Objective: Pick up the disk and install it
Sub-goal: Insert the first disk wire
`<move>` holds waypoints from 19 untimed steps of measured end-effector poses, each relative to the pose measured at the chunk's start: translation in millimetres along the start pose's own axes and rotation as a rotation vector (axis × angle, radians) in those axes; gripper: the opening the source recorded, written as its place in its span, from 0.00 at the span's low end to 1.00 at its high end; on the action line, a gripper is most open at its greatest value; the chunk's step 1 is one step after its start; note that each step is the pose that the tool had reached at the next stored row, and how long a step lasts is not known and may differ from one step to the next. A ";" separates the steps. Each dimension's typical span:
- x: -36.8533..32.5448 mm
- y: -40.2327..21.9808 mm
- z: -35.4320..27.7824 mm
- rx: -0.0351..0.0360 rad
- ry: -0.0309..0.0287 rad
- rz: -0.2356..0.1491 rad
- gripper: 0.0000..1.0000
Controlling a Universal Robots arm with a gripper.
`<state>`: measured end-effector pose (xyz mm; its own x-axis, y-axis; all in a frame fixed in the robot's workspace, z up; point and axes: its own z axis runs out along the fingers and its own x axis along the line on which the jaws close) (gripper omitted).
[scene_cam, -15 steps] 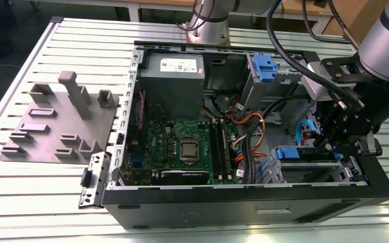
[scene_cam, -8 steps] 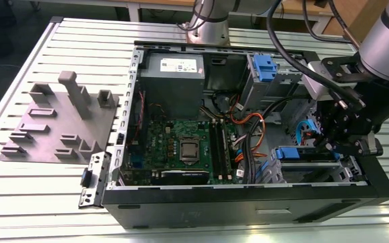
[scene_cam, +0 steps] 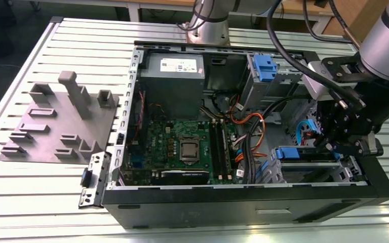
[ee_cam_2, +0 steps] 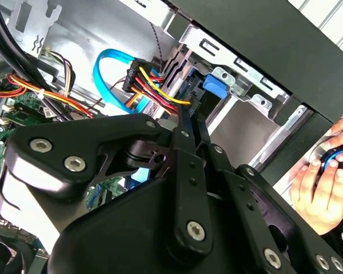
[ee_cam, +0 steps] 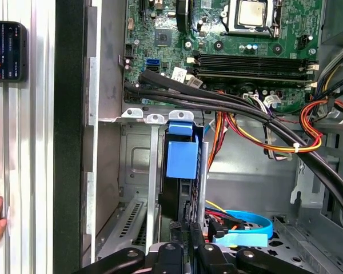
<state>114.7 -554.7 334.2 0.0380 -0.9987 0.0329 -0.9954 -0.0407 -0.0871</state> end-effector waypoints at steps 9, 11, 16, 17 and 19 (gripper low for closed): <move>0.0 0.1 1.8 -0.0002 0.0001 0.007 0.16; 0.0 0.0 2.0 -0.0002 -0.0001 0.008 0.16; 0.0 0.0 1.3 -0.0003 -0.0011 0.011 0.16; 0.0 -0.1 0.4 -0.0003 -0.0013 0.011 0.16; 0.1 -0.3 -1.5 -0.0003 -0.0003 0.011 0.16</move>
<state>114.8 -554.7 335.7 0.0267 -0.9991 0.0316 -0.9958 -0.0294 -0.0871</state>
